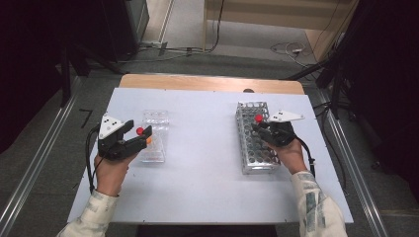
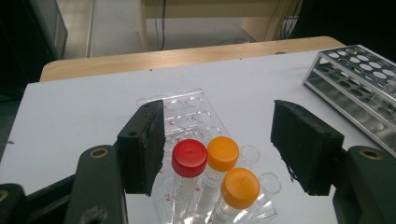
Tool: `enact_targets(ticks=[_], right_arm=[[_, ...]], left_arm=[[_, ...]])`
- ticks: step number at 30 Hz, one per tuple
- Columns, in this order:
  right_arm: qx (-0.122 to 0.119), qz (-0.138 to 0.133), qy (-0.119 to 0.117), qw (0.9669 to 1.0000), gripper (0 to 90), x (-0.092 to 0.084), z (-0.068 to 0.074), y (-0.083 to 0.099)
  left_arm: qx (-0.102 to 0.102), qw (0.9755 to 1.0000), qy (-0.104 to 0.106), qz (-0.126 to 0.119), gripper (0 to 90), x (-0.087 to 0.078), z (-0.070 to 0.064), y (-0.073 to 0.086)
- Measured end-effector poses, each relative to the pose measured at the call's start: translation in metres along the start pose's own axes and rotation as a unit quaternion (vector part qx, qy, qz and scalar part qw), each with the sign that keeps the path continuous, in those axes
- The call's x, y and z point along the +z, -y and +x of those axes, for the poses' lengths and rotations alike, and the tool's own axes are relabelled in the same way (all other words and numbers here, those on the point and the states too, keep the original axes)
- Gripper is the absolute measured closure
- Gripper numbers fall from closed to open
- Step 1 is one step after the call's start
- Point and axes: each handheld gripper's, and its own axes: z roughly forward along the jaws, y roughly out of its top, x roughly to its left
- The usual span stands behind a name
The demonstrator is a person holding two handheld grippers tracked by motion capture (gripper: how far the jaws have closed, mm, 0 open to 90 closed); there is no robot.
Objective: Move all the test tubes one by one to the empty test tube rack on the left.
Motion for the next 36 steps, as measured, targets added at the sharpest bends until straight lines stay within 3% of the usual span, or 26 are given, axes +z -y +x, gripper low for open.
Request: enact_targets(ticks=[21, 27, 36], right_arm=[[0.003, -0.047, 0.025, 0.9986, 71.5, -0.040, 0.004, -0.028], [0.002, -0.069, 0.010, 0.9976, 71.5, -0.058, 0.015, -0.036], [-0.023, -0.064, -0.036, 0.9970, 71.5, -0.063, 0.051, -0.046]], left_arm=[[-0.006, 1.0000, -0.006, -0.003, 28.9, -0.002, 0.000, -0.001], [-0.005, 1.0000, -0.002, -0.008, 28.9, -0.004, -0.002, -0.003], [-0.002, 0.9999, 0.010, -0.013, 28.9, -0.008, -0.008, -0.005]])
